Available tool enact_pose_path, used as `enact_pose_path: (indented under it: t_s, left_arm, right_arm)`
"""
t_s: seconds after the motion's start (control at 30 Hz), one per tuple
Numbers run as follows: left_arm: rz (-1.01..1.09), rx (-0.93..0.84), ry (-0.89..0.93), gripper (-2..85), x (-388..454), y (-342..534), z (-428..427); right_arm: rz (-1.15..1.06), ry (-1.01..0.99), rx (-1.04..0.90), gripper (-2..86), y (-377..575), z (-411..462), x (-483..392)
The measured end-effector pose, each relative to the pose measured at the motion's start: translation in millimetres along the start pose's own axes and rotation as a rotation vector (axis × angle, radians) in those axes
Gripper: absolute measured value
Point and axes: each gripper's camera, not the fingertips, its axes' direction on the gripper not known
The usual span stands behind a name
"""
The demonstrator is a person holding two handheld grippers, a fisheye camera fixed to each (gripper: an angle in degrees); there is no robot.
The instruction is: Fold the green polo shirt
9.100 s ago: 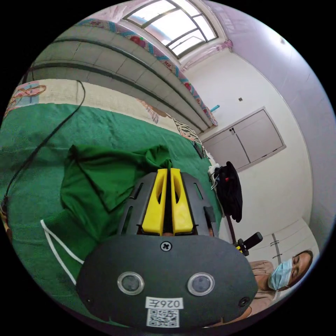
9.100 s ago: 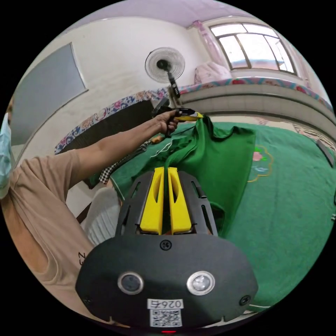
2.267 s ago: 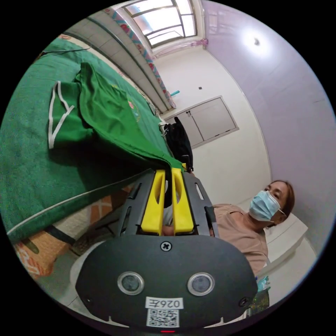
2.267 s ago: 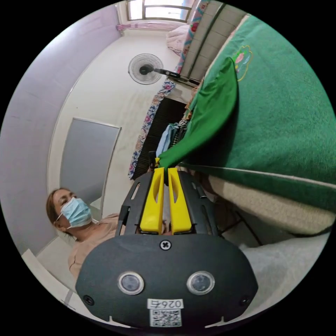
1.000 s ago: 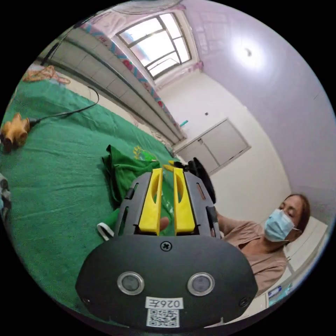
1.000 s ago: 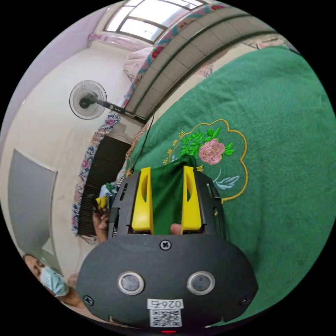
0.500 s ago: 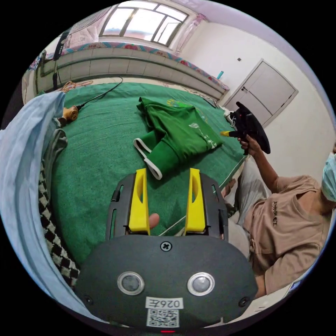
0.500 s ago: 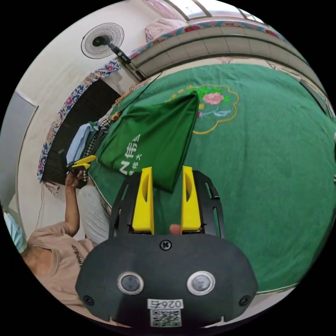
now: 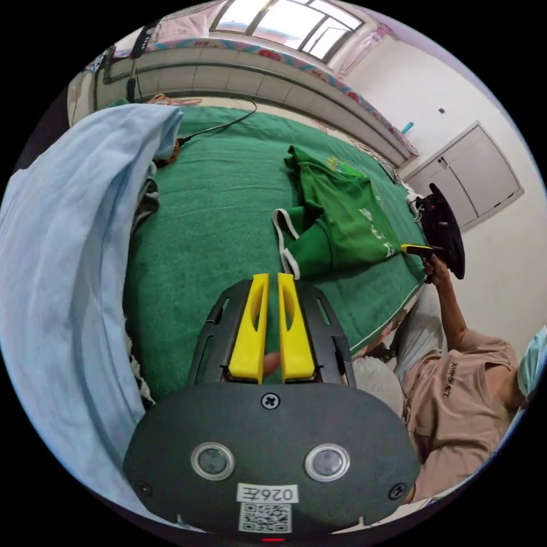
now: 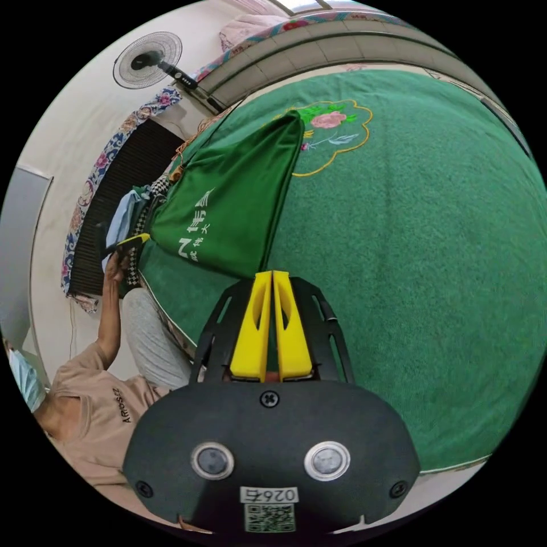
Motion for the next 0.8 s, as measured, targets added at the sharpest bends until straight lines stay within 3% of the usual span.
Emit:
enact_pose_path:
  t_s: [0.2, 0.37, 0.53, 0.6, 0.63, 0.67, 0.8]
  left_arm:
    - [0.202, 0.078, 0.102, 1.5, 64, -32, 14]
    - [0.354, 0.077, -0.017, -0.7, 109, -98, 63]
    - [0.330, -0.144, -0.188, -0.8, 85, -162, 154]
    - [0.249, -0.103, -0.046, -0.9, 59, -170, 150]
    - [0.176, -0.088, 0.021, -0.9, 41, -172, 144]
    - [0.159, -0.056, 0.024, -0.8, 35, -171, 138]
    - [0.134, 0.239, 0.004, 0.2, 1, -140, 84]
  right_arm:
    - [-0.089, 0.151, 0.119, 1.4, -13, -21, -51]
    - [-0.251, 0.114, 0.222, -0.8, -73, -17, -92]
    - [-0.265, 0.169, 0.072, -0.9, -165, 42, -83]
    - [-0.232, 0.236, -0.064, -0.9, -193, 70, -60]
    - [-0.226, 0.143, -0.056, -0.9, -201, 65, -45]
    - [-0.129, 0.102, 0.003, -0.8, -203, 49, -28]
    - [-0.116, 0.071, 0.142, -0.2, -174, -1, 2]
